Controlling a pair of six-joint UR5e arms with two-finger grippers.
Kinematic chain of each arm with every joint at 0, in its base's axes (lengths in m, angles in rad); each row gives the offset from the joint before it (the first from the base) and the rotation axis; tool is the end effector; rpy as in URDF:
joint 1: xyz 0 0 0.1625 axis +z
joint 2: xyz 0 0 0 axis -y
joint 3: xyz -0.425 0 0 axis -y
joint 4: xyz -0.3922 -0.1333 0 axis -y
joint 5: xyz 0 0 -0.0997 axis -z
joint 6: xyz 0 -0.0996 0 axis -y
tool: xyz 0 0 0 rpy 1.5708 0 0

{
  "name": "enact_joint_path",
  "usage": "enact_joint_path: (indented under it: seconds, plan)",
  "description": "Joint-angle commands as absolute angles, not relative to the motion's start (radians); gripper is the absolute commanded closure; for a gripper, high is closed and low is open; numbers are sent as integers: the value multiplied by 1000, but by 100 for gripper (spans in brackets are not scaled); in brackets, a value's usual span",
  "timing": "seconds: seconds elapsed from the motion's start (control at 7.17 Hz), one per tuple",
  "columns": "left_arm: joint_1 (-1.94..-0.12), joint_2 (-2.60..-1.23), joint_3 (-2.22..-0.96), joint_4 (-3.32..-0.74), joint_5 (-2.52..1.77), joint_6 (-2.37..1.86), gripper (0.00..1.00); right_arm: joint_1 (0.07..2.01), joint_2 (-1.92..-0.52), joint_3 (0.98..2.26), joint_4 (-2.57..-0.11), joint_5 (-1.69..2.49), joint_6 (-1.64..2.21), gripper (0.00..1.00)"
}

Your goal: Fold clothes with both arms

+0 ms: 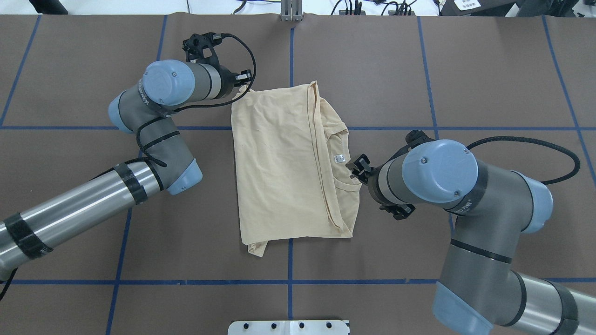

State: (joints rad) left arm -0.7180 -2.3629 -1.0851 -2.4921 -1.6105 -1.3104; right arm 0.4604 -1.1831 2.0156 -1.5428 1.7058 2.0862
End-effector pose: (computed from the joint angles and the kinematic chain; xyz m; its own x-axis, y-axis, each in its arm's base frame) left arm 0.5202 -0.6262 0.2823 0.4068 -0.0138 -0.9134 0.5428 0.8079 0.2296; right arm -0.4524 -0.3582 0.2546 0.3363 0.7120 0.6164 -0.5915 0.6691 -0.4500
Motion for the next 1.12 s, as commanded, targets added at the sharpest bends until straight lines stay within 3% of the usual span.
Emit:
enact_joint_path:
  seconds: [0.0,0.28,0.56,0.98]
  plan:
    - [-732,-2404,-1042,-2502,-1611,-1298,57,457,-1151,1985,-1542,1694,2085,0]
    - [-753,-2373,-1105,-2491,-1624,-1293,57,398,-1129,1971,-1543,1588,2097,0]
    - [-762,-2217,-1297,-2488,-1733,-1295,57,355,-1147,1977,-1543,1563,2161,0]
    - [-761,-2197,-1316,-2488,-1733,-1299,57,243,-1178,1956,-1543,1485,2339,1]
